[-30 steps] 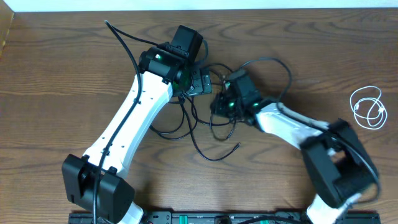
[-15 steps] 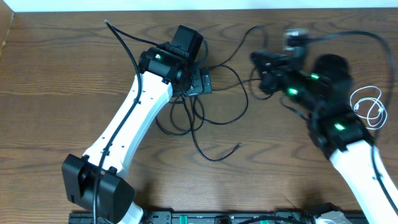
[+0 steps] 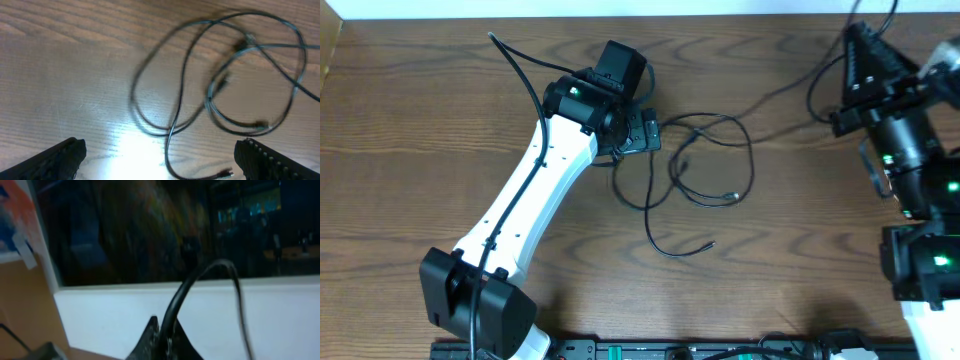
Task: Untangle cables
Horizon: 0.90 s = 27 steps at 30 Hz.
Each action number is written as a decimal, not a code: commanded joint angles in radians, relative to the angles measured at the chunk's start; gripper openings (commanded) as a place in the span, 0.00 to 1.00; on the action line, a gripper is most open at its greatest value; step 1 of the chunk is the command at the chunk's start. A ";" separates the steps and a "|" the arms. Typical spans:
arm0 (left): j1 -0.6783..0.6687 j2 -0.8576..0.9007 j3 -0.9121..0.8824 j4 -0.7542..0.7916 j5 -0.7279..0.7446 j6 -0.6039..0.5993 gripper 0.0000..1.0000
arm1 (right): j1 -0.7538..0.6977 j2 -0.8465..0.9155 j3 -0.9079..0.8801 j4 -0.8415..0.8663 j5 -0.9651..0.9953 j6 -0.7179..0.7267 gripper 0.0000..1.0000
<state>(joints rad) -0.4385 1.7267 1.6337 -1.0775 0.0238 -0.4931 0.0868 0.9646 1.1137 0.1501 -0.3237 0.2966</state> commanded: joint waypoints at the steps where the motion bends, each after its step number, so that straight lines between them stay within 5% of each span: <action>1: 0.003 -0.008 0.006 -0.006 -0.007 0.010 1.00 | -0.017 0.053 0.166 -0.100 -0.094 0.003 0.01; 18: 0.003 -0.008 0.006 -0.006 -0.007 0.010 1.00 | -0.018 0.650 1.274 -0.988 -0.441 0.001 0.01; 22: 0.003 -0.008 0.006 -0.006 -0.007 0.010 1.00 | -0.023 0.686 1.329 -1.214 -0.391 -0.089 0.01; 27: 0.003 -0.008 0.006 -0.006 -0.006 0.010 1.00 | -0.023 0.726 1.326 -1.526 -0.076 -0.154 0.01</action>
<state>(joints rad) -0.4385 1.7267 1.6337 -1.0779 0.0235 -0.4931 0.0711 1.6531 2.4313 -1.3010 -0.5976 0.2134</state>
